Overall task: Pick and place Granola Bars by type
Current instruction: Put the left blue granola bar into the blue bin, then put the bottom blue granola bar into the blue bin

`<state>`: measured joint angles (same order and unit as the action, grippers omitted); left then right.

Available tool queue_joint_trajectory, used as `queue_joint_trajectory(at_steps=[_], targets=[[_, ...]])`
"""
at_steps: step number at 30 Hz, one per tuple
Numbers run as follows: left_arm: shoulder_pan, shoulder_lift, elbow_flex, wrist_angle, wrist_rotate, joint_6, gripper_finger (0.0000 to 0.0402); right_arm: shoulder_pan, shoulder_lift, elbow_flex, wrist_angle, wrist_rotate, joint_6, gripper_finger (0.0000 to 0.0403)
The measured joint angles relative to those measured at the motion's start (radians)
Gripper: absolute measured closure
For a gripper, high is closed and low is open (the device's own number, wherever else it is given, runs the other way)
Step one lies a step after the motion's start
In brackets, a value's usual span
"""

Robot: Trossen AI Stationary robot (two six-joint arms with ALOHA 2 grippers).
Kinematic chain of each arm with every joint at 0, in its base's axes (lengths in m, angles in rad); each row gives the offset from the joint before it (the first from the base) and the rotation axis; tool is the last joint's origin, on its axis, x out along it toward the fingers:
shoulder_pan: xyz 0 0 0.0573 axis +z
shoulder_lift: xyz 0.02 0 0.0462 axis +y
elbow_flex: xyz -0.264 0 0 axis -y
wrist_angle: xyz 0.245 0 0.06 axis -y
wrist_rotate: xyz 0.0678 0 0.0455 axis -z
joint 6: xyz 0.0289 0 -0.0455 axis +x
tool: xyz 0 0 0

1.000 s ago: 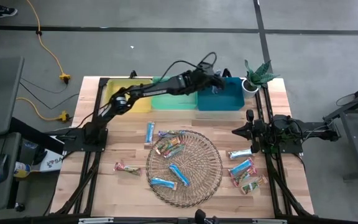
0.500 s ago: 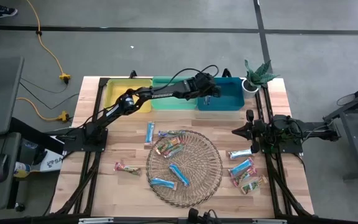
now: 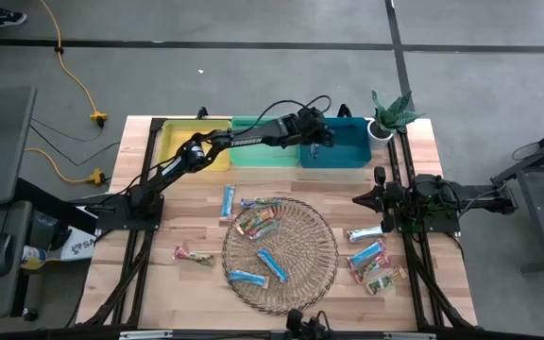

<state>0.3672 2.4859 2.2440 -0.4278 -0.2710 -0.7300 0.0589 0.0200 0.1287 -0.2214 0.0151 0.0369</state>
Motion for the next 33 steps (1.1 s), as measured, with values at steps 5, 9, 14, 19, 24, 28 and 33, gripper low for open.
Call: queue_joint_trajectory(at_steps=[5, 9, 14, 19, 24, 28, 33], targets=[[0.000, 0.000, 0.000, 0.016, 0.022, 0.002, 0.0275, 0.000, 0.000, 0.000, 0.000, 0.000, 0.000, 0.0402], [0.000, 0.000, 0.000, 0.010, 0.033, 0.003, 0.0233, 0.000, 0.000, 0.000, 0.000, 0.000, 0.000, 0.0402], [0.000, 0.000, 0.000, 0.012, 0.048, 0.015, 0.0183, 0.000, 0.000, 0.000, 0.000, 0.000, 0.000, 0.0402], [-0.001, -0.001, 0.000, 0.027, 0.062, 0.019, 0.0140, 0.000, 0.000, 0.000, 0.000, 0.000, 0.000, 0.0402], [0.000, -0.013, 0.000, 0.135, 0.173, 0.096, 0.0116, 0.000, 0.000, 0.000, 0.000, 0.000, 0.000, 0.0402], [0.000, -0.058, 0.000, 0.164, 0.271, 0.222, 0.0113, 0.000, 0.000, 0.000, 0.000, 0.000, 0.000, 0.0402], [0.018, -0.119, 0.000, 0.165, 0.358, 0.248, 0.0112, 0.000, 0.000, 0.000, 0.000, 0.000, 0.000, 0.0402]])
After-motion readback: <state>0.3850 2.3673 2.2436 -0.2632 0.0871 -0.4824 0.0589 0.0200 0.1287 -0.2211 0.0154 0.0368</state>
